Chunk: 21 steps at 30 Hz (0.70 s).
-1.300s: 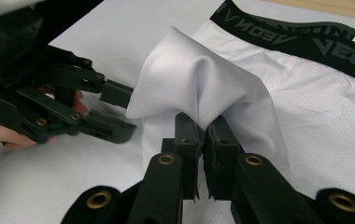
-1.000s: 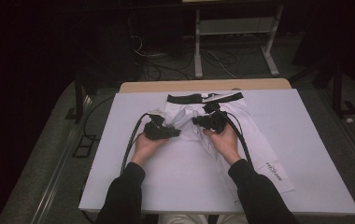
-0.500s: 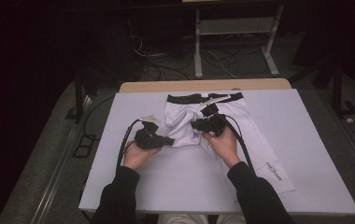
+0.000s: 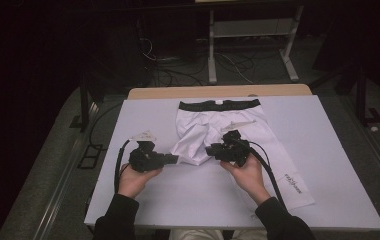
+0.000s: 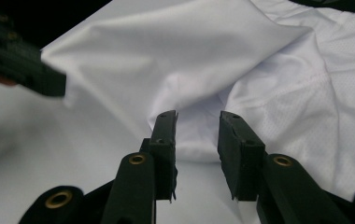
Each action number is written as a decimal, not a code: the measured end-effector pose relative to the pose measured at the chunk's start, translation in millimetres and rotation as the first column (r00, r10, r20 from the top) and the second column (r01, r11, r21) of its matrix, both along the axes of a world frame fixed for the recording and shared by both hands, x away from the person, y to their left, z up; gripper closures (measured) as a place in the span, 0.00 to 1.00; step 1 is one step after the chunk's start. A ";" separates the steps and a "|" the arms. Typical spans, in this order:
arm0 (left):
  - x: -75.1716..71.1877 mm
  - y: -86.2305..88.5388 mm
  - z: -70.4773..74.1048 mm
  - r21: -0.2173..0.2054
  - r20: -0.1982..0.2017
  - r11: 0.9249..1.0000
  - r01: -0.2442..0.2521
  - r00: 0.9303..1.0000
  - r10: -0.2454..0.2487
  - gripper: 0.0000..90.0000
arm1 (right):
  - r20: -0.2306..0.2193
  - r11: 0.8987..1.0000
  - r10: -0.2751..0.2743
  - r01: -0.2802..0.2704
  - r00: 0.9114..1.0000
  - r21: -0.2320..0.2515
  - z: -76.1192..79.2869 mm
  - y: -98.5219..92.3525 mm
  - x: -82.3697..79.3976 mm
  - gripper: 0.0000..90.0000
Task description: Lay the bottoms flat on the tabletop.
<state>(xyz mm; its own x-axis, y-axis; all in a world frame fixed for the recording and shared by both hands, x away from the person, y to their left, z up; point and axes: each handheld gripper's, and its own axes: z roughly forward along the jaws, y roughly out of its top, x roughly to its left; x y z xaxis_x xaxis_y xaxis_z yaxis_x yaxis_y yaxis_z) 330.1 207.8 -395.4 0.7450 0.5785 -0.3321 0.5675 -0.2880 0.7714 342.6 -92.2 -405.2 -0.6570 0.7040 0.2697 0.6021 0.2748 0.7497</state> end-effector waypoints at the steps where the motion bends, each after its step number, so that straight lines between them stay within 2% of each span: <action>1: 0.2 3.3 1.3 -0.013 0.000 1.000 -0.010 1.000 0.010 0.97 | -0.004 1.000 0.003 -0.003 1.000 -0.001 0.4 -0.9 -2.6 0.74; 5: -0.1 17.1 3.4 -0.058 -0.002 0.997 -0.046 0.999 0.046 0.97 | -0.014 1.000 0.023 -0.022 1.000 0.014 0.7 -0.6 -10.6 0.73; 7: 0.2 23.0 2.7 -0.056 0.001 0.996 -0.062 0.998 0.063 0.97 | -0.030 0.999 0.034 -0.034 0.999 0.019 -1.4 4.2 -13.6 0.73; 9: 3.1 31.1 -0.7 -0.075 -0.014 0.993 -0.092 0.996 0.091 0.97 | -0.049 0.999 0.041 -0.041 0.998 0.011 -5.3 9.2 -13.4 0.73; 11: 4.2 33.1 -2.0 -0.079 -0.022 0.992 -0.097 0.995 0.095 0.97 | -0.056 0.999 0.047 -0.047 0.997 0.004 -7.9 11.9 -13.2 0.73; 13: 5.6 35.3 -4.4 -0.083 -0.031 0.990 -0.110 0.994 0.108 0.97 | -0.070 0.998 0.058 -0.061 0.996 -0.033 -17.1 20.6 -13.4 0.69; 14: 6.4 36.1 -5.4 -0.083 -0.033 0.990 -0.110 0.994 0.108 0.97 | -0.070 0.998 0.058 -0.061 0.996 -0.033 -17.1 20.6 -13.4 0.69; 15: 7.6 36.3 -6.9 -0.077 -0.039 0.991 -0.113 0.993 0.110 0.97 | -0.066 0.995 0.066 -0.070 0.996 -0.065 -22.6 24.9 -14.5 0.66; 17: 8.0 36.2 -7.7 -0.072 -0.041 0.991 -0.114 0.993 0.111 0.97 | -0.064 0.994 0.070 -0.075 0.995 -0.074 -24.9 26.8 -15.2 0.65; 18: 8.6 35.4 -8.5 -0.069 -0.042 0.991 -0.114 0.993 0.112 0.97 | -0.051 0.992 0.073 -0.077 0.996 -0.097 -28.0 30.7 -16.1 0.63; 19: 9.0 33.9 -9.2 -0.051 -0.041 0.992 -0.113 0.993 0.111 0.97 | -0.041 0.992 0.072 -0.076 0.997 -0.104 -29.0 32.7 -15.8 0.62; 21: 9.1 33.1 -9.5 -0.050 -0.041 0.992 -0.112 0.993 0.110 0.97 | -0.030 0.991 0.075 -0.078 0.997 -0.111 -30.2 34.9 -14.3 0.62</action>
<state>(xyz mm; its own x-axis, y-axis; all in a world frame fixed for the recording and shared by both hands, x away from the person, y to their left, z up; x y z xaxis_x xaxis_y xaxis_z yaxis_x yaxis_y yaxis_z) 339.2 240.9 -404.9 0.6633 0.6382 -0.3907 0.6231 -0.1819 0.7607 328.3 -57.3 -435.4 -0.7040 0.6787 0.2092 0.5945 0.4019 0.6965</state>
